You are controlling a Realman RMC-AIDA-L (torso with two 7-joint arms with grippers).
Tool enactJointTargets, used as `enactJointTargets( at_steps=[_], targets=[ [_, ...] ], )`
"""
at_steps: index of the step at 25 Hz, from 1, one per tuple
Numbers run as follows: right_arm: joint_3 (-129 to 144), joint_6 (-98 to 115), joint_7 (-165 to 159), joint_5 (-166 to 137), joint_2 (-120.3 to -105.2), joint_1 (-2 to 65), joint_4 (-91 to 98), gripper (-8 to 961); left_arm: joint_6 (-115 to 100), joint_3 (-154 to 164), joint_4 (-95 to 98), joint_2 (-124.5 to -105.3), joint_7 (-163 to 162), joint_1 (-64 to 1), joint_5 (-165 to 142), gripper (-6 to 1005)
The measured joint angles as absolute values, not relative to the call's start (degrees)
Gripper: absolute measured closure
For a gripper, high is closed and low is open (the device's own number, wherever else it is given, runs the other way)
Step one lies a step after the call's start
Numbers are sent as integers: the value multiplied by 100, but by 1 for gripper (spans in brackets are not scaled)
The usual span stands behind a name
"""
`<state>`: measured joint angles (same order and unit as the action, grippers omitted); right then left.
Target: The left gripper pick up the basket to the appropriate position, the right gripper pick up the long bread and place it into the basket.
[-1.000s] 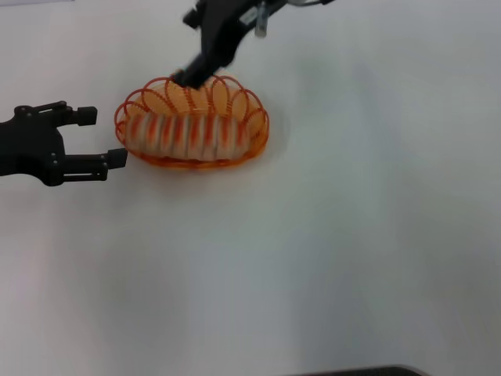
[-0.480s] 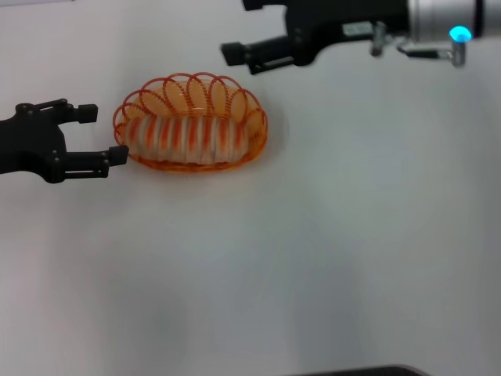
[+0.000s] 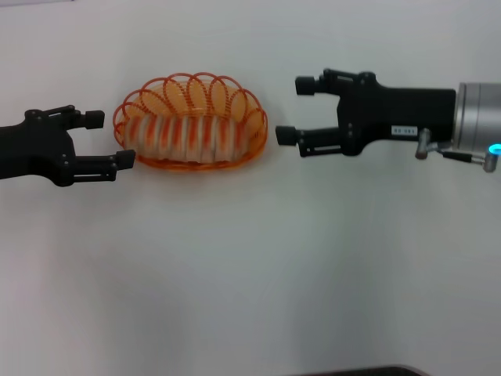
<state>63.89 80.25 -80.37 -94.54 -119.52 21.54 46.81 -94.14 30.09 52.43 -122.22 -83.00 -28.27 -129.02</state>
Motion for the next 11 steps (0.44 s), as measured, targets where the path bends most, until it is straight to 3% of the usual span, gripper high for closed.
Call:
enactJointTargets(
  at_steps=[11],
  targets=[
    [6335, 8098, -7294, -9597, -11956, 1685, 4546, -2, -9460, 3004, 5175, -12192, -8309, -2763, -13002, 115]
  ],
)
